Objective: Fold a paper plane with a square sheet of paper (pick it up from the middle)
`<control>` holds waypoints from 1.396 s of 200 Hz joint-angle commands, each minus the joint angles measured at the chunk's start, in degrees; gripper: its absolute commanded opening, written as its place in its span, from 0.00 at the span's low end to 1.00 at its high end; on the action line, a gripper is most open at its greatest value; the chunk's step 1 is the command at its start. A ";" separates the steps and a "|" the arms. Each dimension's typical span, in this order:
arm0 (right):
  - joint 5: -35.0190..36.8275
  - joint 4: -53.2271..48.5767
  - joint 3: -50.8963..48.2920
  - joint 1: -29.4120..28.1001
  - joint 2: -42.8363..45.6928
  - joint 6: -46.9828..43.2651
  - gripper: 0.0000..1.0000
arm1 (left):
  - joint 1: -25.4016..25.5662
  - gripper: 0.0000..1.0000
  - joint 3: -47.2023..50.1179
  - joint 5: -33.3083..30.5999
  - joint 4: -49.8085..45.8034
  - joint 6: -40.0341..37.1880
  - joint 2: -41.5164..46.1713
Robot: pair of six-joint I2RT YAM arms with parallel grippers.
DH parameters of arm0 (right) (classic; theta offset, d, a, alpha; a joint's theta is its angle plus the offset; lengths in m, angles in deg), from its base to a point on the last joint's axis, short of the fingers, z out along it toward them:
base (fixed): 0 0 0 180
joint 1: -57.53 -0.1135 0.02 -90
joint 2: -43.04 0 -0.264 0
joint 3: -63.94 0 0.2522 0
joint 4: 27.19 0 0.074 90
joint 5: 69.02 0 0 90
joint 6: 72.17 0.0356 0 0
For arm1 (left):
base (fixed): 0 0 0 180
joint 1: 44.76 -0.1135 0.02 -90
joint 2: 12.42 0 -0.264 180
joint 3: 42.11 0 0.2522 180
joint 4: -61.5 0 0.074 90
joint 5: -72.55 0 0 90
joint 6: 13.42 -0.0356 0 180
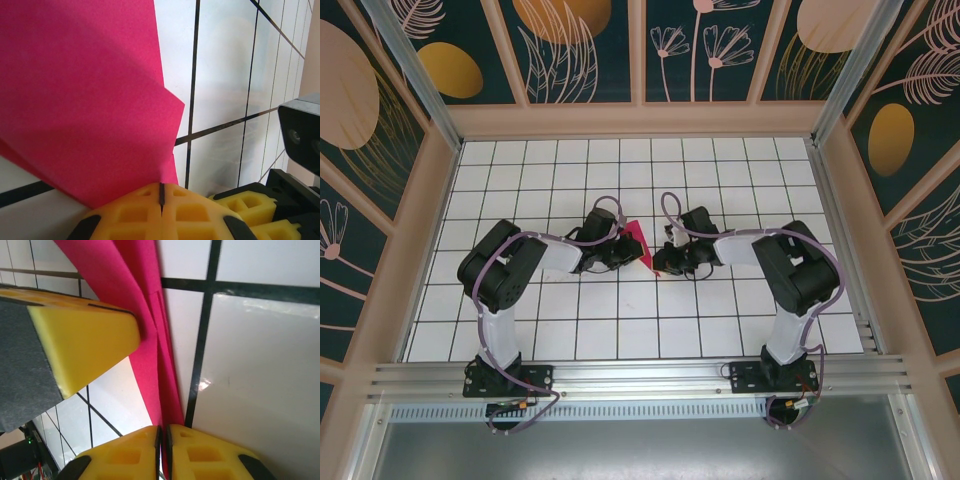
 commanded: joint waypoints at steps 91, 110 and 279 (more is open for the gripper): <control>-0.80 -2.43 5.58 -1.78 0.97 -4.03 0.12 | -0.29 0.00 0.03 -4.08 -4.85 -1.53 -2.46; -1.73 -2.88 6.51 -2.30 -0.92 -4.36 0.10 | -0.23 0.00 -0.08 -4.02 -4.78 -1.56 -2.47; 2.43 -12.86 3.42 -1.64 -3.35 -9.71 0.06 | -0.21 0.00 -0.93 -8.10 -10.20 -1.30 -2.82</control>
